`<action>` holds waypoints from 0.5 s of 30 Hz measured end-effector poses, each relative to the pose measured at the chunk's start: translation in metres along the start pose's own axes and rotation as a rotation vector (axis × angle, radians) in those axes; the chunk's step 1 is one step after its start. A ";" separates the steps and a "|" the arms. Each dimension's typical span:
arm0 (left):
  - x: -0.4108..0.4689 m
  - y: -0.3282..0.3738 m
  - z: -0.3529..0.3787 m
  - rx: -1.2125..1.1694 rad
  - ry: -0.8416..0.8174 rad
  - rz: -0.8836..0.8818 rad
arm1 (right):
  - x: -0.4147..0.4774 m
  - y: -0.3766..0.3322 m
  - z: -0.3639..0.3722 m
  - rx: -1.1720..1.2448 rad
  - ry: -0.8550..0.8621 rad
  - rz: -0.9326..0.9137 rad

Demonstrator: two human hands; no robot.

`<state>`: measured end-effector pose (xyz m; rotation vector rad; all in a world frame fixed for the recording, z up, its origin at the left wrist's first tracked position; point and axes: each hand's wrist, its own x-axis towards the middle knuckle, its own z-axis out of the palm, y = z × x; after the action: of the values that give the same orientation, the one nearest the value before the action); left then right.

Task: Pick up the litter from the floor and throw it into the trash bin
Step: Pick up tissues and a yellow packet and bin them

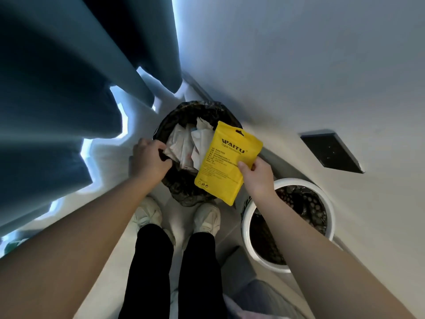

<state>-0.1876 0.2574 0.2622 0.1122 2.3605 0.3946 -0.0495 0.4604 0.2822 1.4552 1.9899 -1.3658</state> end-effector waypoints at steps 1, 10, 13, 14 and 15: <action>-0.001 -0.006 -0.004 0.048 0.005 0.019 | 0.005 -0.004 0.007 0.003 -0.004 0.002; 0.014 -0.050 -0.003 0.019 -0.084 0.165 | 0.064 -0.023 0.102 0.046 -0.044 0.132; 0.015 -0.056 -0.004 0.026 -0.113 0.182 | 0.063 -0.019 0.109 -0.013 0.039 0.186; 0.013 -0.057 -0.007 0.029 -0.129 0.177 | 0.058 -0.019 0.106 -0.056 0.053 0.175; 0.010 -0.057 -0.011 0.026 -0.140 0.163 | 0.051 -0.018 0.101 -0.124 0.054 0.133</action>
<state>-0.2012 0.2026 0.2453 0.3355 2.2252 0.4201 -0.1137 0.4045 0.2058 1.5515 1.9345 -1.1389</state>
